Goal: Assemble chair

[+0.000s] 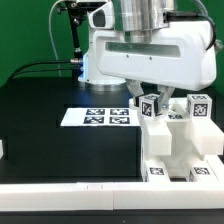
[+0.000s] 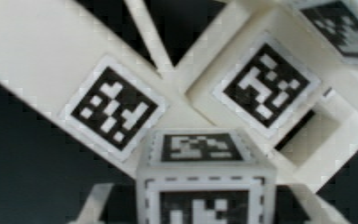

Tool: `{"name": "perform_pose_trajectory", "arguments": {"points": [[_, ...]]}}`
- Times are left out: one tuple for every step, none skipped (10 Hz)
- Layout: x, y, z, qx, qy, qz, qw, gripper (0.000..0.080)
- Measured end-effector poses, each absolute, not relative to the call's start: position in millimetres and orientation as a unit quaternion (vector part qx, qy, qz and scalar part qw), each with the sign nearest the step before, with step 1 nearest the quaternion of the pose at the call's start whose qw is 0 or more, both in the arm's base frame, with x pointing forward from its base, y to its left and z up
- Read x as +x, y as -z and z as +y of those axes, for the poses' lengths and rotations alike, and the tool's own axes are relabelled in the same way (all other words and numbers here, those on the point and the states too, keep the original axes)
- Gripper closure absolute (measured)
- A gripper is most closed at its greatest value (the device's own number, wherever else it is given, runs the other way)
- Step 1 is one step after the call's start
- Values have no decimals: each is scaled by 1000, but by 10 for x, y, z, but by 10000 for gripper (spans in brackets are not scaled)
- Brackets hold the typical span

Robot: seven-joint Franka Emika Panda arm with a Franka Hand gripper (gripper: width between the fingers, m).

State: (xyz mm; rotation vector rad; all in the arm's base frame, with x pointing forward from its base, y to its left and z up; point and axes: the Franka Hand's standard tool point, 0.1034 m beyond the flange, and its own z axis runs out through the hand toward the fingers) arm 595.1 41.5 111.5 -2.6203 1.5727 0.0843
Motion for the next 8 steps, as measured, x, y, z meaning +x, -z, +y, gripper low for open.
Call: {"name": "perform_pose_trajectory", "arguments": {"points": [[5955,-1124,415,-799,-31,600,39,518],[5960,-1129,409,-756,-33,653,38,518],[5966,-1135,388,-713,-36,699,39,518],[5966,-1139,395,-690,-37,722,38,518],[5969,-1143,425,-669,-36,741,39,518],[5966,-1144,423,-665,-33,745,39,518],[5964,-1143,420,-668,-33,743,39,518],[5958,-1126,422,-668,-34,742,38,426]]}}
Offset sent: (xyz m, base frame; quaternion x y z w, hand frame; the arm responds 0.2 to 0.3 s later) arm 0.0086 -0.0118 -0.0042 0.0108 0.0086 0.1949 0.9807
